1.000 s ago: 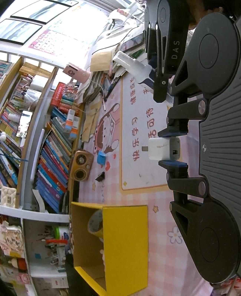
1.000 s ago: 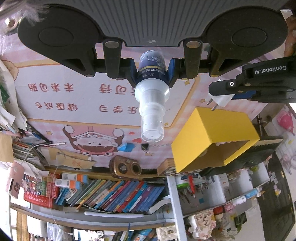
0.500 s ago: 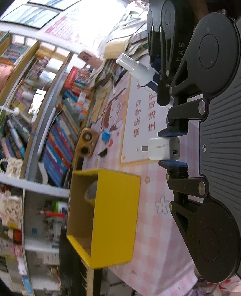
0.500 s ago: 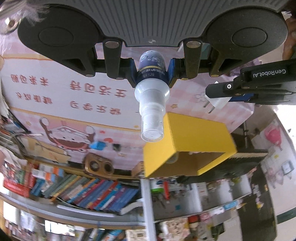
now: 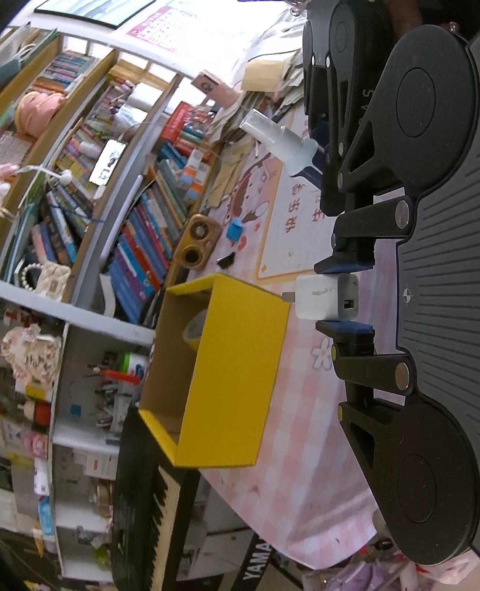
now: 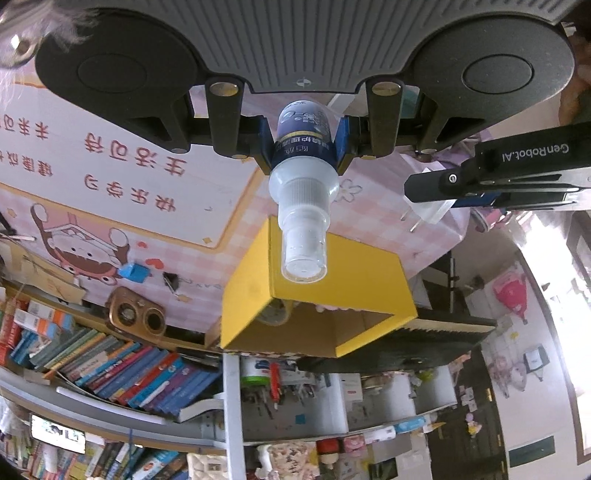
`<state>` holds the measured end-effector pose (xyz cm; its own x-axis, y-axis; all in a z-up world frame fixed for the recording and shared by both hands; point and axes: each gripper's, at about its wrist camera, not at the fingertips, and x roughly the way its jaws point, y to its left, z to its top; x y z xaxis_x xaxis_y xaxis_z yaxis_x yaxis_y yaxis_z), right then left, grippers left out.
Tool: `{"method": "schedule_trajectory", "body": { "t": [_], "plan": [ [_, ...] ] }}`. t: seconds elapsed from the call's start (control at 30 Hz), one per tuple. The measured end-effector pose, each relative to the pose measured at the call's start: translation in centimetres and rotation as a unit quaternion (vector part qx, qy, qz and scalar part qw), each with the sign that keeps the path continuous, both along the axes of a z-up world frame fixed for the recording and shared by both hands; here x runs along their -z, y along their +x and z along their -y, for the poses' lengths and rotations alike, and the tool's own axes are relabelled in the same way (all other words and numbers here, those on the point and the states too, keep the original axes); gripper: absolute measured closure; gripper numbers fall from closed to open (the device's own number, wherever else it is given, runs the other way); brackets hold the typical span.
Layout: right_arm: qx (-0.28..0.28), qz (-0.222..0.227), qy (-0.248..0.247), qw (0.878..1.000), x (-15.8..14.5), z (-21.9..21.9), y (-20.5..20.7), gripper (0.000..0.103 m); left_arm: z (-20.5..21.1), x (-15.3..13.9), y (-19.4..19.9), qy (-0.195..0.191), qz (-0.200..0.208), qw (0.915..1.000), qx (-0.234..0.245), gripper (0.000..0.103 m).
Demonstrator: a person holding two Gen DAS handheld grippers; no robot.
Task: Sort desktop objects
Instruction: 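Carry the spray bottle and white plug toward the yellow box with both grippers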
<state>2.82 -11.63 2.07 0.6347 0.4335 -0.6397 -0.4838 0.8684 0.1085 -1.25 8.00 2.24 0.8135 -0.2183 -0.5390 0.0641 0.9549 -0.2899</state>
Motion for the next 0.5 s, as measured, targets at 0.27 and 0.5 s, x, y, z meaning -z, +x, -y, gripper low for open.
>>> {"method": "schedule_trajectory", "body": {
  "t": [0.27,0.5],
  "plan": [
    [-0.02,0.001,0.001,1.0,-0.4,-1.6,0.4,0.073,-2.0,-0.3,-0.2,-0.012,0.002,0.9994,-0.033,0.079],
    [-0.03,0.002,0.005,1.0,-0.6,-2.1,1.3,0.073,-2.4,-0.6,0.4,-0.012,0.011,0.9988,-0.047,0.079]
  ]
}}
